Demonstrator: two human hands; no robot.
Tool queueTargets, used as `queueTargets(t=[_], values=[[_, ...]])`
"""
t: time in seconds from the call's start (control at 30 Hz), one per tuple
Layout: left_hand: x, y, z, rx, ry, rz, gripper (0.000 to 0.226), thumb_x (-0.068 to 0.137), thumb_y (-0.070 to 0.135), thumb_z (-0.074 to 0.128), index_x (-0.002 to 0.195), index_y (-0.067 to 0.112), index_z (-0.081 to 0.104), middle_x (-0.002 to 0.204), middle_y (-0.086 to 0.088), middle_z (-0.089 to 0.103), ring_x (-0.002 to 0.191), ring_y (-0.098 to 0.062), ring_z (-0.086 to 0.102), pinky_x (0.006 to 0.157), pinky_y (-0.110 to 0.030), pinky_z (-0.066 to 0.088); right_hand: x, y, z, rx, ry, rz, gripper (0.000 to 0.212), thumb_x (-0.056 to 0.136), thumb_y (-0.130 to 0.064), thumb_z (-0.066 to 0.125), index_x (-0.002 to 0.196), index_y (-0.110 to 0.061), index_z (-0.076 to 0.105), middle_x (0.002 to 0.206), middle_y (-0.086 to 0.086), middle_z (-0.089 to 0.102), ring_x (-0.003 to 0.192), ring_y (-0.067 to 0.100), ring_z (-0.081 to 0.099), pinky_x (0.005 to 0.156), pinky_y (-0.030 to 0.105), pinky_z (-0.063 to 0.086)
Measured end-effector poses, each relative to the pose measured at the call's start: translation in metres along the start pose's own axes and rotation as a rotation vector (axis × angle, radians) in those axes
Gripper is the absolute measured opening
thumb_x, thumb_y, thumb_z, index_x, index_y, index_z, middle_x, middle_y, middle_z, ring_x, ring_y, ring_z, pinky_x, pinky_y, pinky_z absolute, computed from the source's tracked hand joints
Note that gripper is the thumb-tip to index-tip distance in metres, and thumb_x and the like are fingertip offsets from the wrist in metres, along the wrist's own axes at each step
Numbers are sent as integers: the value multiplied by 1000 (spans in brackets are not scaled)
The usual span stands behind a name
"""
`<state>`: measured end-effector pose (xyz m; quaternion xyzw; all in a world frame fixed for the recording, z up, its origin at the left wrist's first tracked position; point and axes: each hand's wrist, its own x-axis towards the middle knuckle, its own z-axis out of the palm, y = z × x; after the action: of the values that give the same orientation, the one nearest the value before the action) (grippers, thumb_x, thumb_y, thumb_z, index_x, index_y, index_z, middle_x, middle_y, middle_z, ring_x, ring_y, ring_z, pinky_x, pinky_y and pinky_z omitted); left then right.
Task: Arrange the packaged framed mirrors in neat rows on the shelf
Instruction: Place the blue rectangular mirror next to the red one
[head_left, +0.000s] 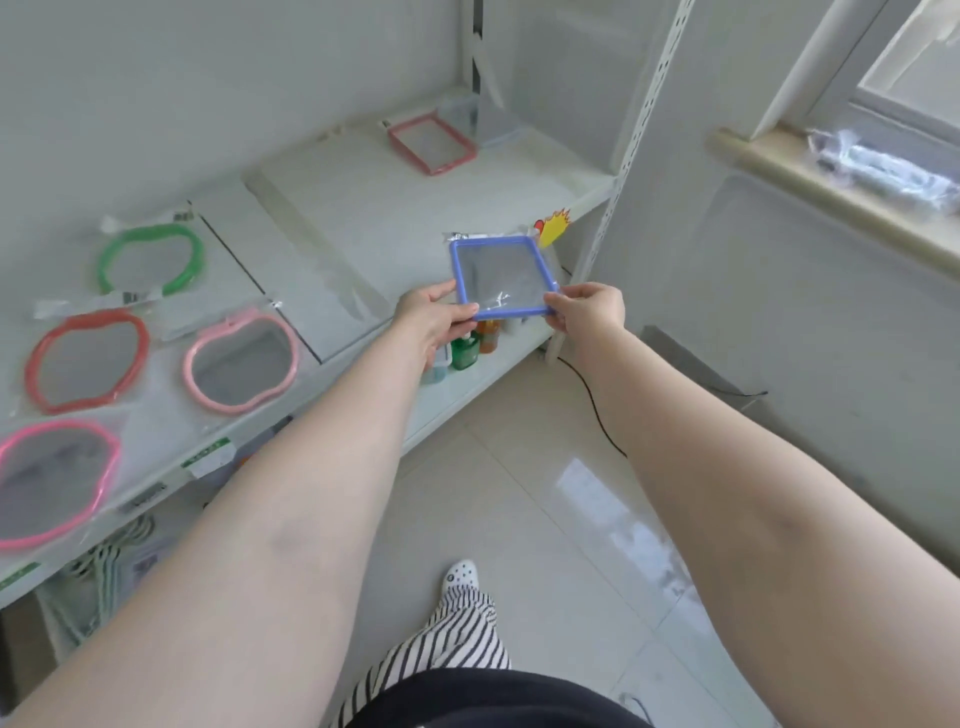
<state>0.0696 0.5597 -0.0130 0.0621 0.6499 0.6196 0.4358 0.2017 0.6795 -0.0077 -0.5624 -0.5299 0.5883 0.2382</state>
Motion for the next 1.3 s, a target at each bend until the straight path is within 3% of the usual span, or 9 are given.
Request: queueTargets(t=[0.1, 0.2, 0.3, 0.5, 0.63, 0.73, 0.9, 1.07, 1.3], values=[[33, 25, 5, -2, 20, -6, 64, 81, -9, 65, 139, 11, 47, 115, -12, 67, 77, -14, 69, 73, -19, 59, 31, -24, 12, -4, -8, -3, 23, 81, -12, 74, 103, -7, 66, 83, 7, 69, 58, 13, 66, 68, 22, 59], [60, 43, 14, -5, 17, -23, 66, 81, -9, 66, 140, 12, 46, 120, -13, 67, 77, -14, 70, 75, -20, 58, 62, -44, 21, 16, -16, -7, 19, 81, -11, 73, 98, -8, 67, 79, 7, 69, 59, 16, 66, 81, 33, 60], [87, 60, 23, -19, 24, -19, 67, 81, -9, 66, 141, 13, 46, 123, -13, 65, 77, -14, 70, 72, -20, 59, 92, -64, 27, 23, -42, -17, 19, 82, -8, 72, 99, -6, 66, 74, 5, 66, 59, 15, 66, 80, 30, 60], [146, 84, 30, -81, 145, 2, 65, 82, -10, 63, 141, 12, 45, 124, -15, 63, 78, -13, 66, 89, -25, 52, 164, -100, 61, -28, -171, -6, 17, 82, -7, 72, 98, -9, 66, 70, 8, 67, 54, 16, 66, 72, 29, 60], [178, 97, 36, -132, 287, 26, 64, 83, -12, 62, 140, 11, 46, 125, -15, 62, 88, -17, 63, 89, -23, 49, 215, -124, 88, -39, -327, -27, 20, 83, -3, 70, 103, -6, 66, 77, 10, 66, 60, 18, 66, 74, 26, 60], [199, 104, 40, -182, 396, 45, 64, 81, -15, 61, 139, 9, 47, 104, -11, 67, 95, -22, 61, 91, -24, 48, 246, -142, 109, -81, -439, -66, 23, 84, 0, 67, 107, -2, 65, 74, 7, 63, 60, 18, 63, 65, 19, 57], [216, 114, 24, -223, 576, 71, 64, 80, -17, 61, 138, 7, 48, 80, -2, 62, 95, -24, 59, 91, -24, 47, 273, -152, 160, -233, -573, -127, 33, 80, 1, 69, 114, 1, 65, 69, 4, 60, 56, 16, 56, 77, 29, 55], [243, 127, -5, -246, 715, 59, 56, 81, -11, 63, 133, 8, 56, 117, -13, 67, 92, -22, 62, 103, -28, 46, 288, -157, 205, -349, -629, -177, 37, 79, -9, 73, 115, -6, 68, 87, 8, 62, 62, 16, 52, 74, 29, 48], [298, 138, -35, -193, 757, 75, 51, 82, -10, 63, 131, 2, 56, 112, -17, 65, 92, -21, 57, 93, -25, 46, 317, -164, 261, -464, -651, -210, 39, 84, -16, 70, 122, -12, 64, 92, 7, 62, 59, 15, 51, 54, 23, 40]])
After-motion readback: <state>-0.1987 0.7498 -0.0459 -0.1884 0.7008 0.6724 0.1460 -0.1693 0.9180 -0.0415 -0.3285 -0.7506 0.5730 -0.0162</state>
